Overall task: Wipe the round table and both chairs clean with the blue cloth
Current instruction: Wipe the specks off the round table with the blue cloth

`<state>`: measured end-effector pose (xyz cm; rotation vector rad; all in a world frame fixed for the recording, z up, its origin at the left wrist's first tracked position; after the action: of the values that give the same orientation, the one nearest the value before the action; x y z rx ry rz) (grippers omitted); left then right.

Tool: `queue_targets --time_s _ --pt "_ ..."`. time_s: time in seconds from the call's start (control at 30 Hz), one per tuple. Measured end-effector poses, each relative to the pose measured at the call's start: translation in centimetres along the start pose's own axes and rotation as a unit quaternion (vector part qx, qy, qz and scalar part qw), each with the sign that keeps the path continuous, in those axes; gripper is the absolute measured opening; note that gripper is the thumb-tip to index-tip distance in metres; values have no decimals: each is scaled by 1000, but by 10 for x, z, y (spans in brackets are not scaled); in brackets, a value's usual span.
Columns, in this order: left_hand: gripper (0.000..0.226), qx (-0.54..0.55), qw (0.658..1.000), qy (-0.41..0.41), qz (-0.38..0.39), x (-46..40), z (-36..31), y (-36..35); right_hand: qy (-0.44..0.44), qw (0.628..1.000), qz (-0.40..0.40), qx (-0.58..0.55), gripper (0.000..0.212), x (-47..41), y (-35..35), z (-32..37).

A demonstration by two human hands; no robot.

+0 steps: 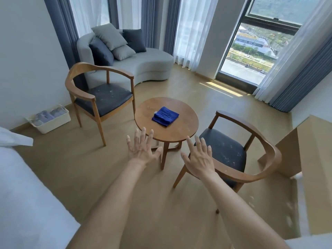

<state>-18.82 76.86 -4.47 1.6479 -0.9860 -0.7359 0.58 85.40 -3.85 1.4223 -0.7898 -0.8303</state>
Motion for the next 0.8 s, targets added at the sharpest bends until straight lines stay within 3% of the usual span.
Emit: queue_targets --time_s 0.37,0.8 --pt "81 -41 998 35 37 -167 16 -50 55 997 38 -36 64 -196 -49 2" --pt "78 -65 991 28 110 -381 8 -85 16 990 111 -80 64 -402 -102 -14"
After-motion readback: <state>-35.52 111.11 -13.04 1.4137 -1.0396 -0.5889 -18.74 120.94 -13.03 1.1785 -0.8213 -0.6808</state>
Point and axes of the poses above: each hand's wrist, its own x-axis away from the middle knuckle, its own y-axis out of the back of the hand, z = x × y, the point moved 8 cm from there along -x, towards the middle knuckle, and after that the axes turned 7 degrees about x, right-handed, at the moved point
